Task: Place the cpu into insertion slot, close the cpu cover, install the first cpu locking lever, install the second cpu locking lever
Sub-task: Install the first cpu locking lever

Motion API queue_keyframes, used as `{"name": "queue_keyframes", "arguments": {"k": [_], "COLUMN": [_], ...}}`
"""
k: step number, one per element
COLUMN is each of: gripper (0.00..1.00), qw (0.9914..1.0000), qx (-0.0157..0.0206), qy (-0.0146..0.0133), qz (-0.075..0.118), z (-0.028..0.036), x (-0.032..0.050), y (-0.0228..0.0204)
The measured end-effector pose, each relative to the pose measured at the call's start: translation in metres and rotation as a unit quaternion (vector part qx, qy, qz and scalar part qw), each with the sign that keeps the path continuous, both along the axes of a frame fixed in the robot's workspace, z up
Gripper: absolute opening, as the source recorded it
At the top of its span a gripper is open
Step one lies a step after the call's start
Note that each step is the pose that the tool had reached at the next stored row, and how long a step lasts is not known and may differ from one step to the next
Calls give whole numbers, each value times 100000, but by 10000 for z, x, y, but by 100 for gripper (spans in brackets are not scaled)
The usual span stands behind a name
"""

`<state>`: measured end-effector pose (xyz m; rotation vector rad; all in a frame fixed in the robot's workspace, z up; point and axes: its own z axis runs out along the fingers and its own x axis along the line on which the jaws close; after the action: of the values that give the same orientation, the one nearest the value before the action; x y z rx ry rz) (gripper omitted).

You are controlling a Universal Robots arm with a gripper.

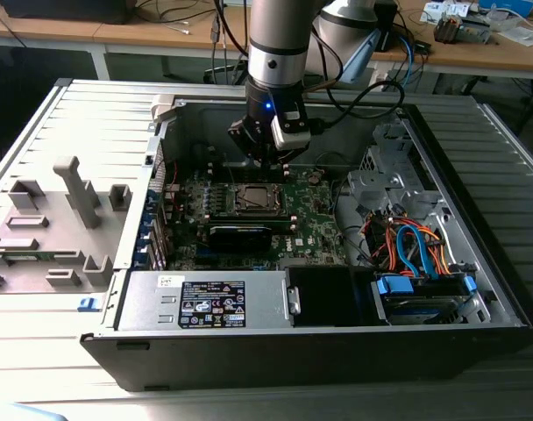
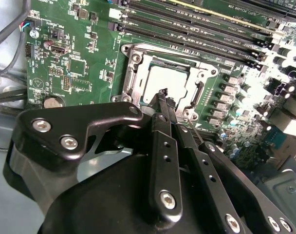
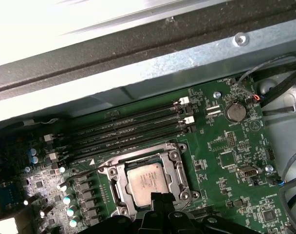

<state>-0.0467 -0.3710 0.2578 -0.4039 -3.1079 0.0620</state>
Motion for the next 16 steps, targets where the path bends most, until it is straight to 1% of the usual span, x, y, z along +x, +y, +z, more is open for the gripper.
{"name": "queue_keyframes", "arguments": {"k": [16], "gripper": [11], "qw": [99985], "qx": [5], "qy": [0], "qz": [1705], "z": [0], "x": [0], "y": [0]}}
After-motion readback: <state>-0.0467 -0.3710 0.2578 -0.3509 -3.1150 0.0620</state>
